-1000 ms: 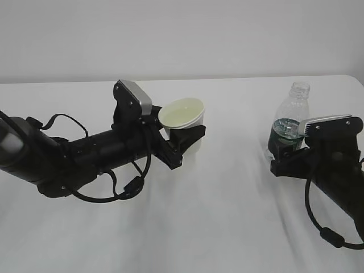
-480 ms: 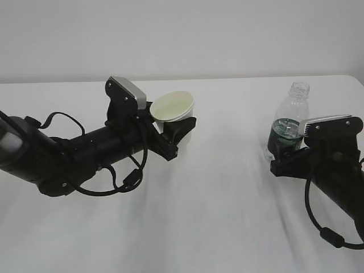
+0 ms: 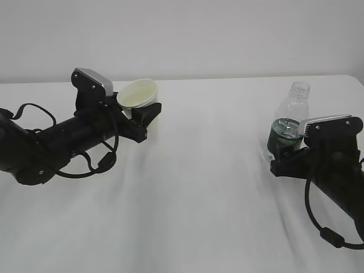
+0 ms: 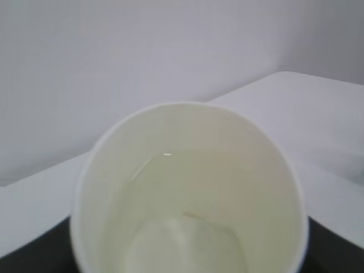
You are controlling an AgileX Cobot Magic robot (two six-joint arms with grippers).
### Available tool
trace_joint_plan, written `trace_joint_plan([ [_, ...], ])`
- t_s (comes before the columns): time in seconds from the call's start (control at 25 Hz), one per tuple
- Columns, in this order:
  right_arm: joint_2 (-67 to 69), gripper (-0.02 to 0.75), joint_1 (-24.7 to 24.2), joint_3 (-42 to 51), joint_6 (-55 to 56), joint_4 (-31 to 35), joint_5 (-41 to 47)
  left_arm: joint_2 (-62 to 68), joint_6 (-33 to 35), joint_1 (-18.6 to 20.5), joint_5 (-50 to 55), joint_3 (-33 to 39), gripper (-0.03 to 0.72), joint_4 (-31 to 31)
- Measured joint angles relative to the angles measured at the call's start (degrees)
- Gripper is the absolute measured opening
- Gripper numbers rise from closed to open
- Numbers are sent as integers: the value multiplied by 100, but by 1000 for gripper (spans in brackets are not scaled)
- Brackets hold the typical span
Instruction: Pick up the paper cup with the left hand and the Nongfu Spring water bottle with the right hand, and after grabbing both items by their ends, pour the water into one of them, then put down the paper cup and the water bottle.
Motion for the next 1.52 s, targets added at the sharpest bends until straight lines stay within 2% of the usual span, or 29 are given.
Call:
trace_joint_plan([
  [0.64,0,594,0,0,0,-4,0,0,0,795,0,0,482,-111],
  [1.24,0,594,0,0,0,-4,0,11,26,1320,269,0,480,-578],
  [1.52,0,594,0,0,0,-13,0,11,310,1507,303,0,476,-889],
])
